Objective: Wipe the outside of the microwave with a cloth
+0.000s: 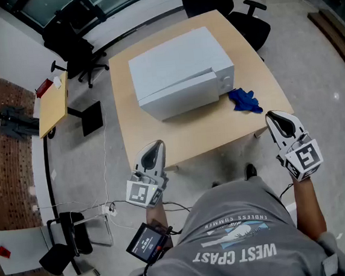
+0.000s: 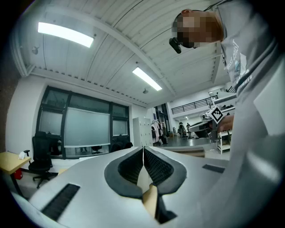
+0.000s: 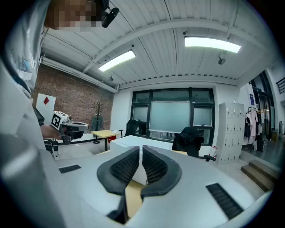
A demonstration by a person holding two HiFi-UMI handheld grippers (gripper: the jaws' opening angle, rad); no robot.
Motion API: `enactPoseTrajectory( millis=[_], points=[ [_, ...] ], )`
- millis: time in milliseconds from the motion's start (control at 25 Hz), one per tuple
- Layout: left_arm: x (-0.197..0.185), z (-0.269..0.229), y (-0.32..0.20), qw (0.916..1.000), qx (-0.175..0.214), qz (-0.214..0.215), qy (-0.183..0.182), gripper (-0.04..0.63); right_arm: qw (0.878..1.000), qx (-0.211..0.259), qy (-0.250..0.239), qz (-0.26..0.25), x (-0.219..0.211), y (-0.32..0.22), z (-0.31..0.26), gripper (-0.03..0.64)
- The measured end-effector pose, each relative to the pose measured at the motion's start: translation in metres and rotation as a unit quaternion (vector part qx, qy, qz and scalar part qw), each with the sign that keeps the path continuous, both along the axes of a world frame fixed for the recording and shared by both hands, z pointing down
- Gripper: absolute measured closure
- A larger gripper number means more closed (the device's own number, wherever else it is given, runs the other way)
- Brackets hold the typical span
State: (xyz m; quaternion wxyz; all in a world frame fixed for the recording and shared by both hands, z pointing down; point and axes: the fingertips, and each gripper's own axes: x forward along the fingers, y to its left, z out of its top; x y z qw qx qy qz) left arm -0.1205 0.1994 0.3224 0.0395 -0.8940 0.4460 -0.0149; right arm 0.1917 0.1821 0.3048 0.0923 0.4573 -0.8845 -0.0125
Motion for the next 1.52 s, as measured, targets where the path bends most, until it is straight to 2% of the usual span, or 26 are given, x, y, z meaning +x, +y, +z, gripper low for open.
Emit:
enactPoseTrajectory(
  millis=[560,760,800,840,880,1040,1200,1320,1400,1440,1520],
  points=[
    [0.010,0.008,0.000,0.9999,-0.011,0.007,0.006,0.572,1.000,-0.021,0.002,-0.007,0.001,0.000,0.013,0.580],
    [0.017,0.025,-0.008,0.9996,-0.021,0.014,0.016,0.572,0.994,-0.093,0.021,-0.049,-0.014,-0.017,0.063,0.575],
    [0.020,0.031,-0.010,0.9994,-0.026,0.015,0.018,0.572,0.991,-0.112,0.036,-0.058,-0.017,-0.026,0.080,0.527],
    [0.023,0.036,-0.013,0.9991,-0.033,0.017,0.019,0.572,0.988,-0.132,0.055,-0.065,-0.018,-0.037,0.099,0.440],
    [0.028,0.042,-0.016,0.9988,-0.040,0.018,0.020,0.572,0.983,-0.150,0.076,-0.069,-0.017,-0.051,0.119,0.397],
    [0.048,0.054,-0.037,0.9977,-0.065,0.012,0.017,0.572,0.958,-0.217,0.174,-0.072,0.006,-0.122,0.204,0.391],
    [0.074,0.068,-0.058,0.9959,-0.089,-0.013,0.003,0.572,0.918,-0.293,0.251,-0.093,0.032,-0.175,0.307,0.391],
    [0.083,0.078,-0.073,0.9943,-0.099,-0.041,0.001,0.572,0.891,-0.326,0.292,-0.118,0.043,-0.198,0.365,0.391],
    [0.083,0.083,-0.078,0.9929,-0.104,-0.057,0.004,0.572,0.879,-0.340,0.306,-0.133,0.042,-0.203,0.395,0.391],
    [0.083,0.088,-0.079,0.9921,-0.108,-0.063,0.007,0.572,0.879,-0.349,0.297,-0.137,0.041,-0.204,0.407,0.398],
    [0.086,0.098,-0.079,0.9902,-0.119,-0.072,0.013,0.572,0.885,-0.372,0.253,-0.123,0.044,-0.204,0.419,0.465]
  ],
)
